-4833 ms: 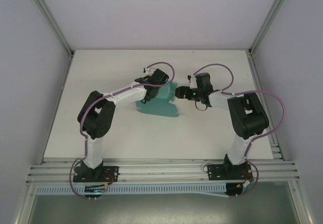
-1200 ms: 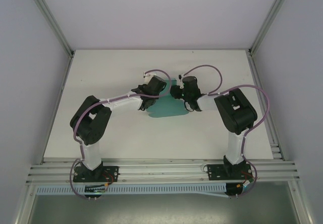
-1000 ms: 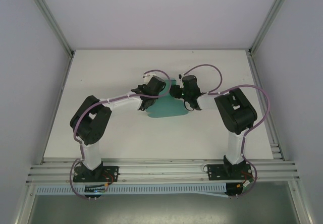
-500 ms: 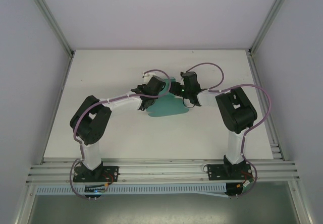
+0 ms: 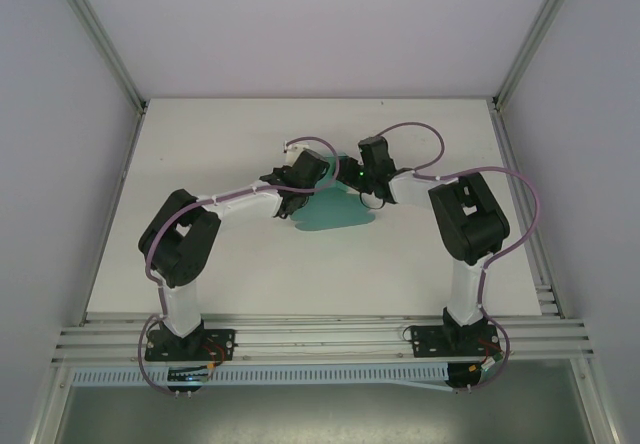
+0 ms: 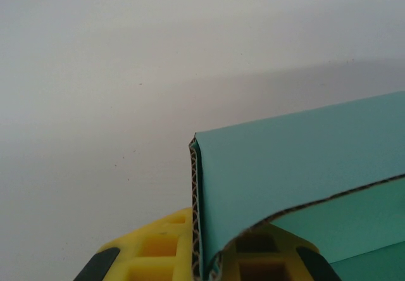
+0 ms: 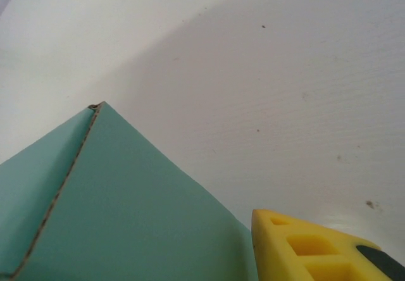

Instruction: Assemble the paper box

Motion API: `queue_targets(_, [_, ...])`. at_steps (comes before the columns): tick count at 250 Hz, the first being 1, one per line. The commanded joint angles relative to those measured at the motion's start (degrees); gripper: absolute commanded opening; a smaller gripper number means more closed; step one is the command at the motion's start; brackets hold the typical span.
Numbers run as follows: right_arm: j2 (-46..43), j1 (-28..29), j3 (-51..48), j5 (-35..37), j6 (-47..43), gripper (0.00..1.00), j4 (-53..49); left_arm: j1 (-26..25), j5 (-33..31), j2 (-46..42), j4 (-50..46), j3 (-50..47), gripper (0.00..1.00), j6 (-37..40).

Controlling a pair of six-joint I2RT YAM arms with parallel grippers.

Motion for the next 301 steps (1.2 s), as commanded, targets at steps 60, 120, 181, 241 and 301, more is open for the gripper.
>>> queue_targets(60, [3.65, 1.2, 0.59, 14.02, -11.39, 0.37, -0.02, -0.71, -0.03, 0.51, -2.89, 0.55, 0.0, 1.4])
queue_targets(120, [8.05, 1.22, -1.25, 11.82, -16.04, 0.31, 10.91, -1.21, 1.12, 0.99, -1.96, 0.36, 0.0, 2.73])
queue_targets(181, [8.95, 1.14, -2.74, 10.6, -17.78, 0.03, 14.2, -1.54, 0.68, 1.75, -2.11, 0.97, 0.0, 3.35])
queue_targets(241, [7.26, 4.31, -0.46, 27.87, -23.64, 0.0, 0.73, -1.95, -0.81, 1.72, -4.88, 2.98, 0.0, 2.43])
queue_targets(301, [5.83, 9.36, -5.93, 41.93, -34.14, 0.0, 4.53, -1.94, -0.08, 1.32, -6.53, 3.7, 0.0, 0.55])
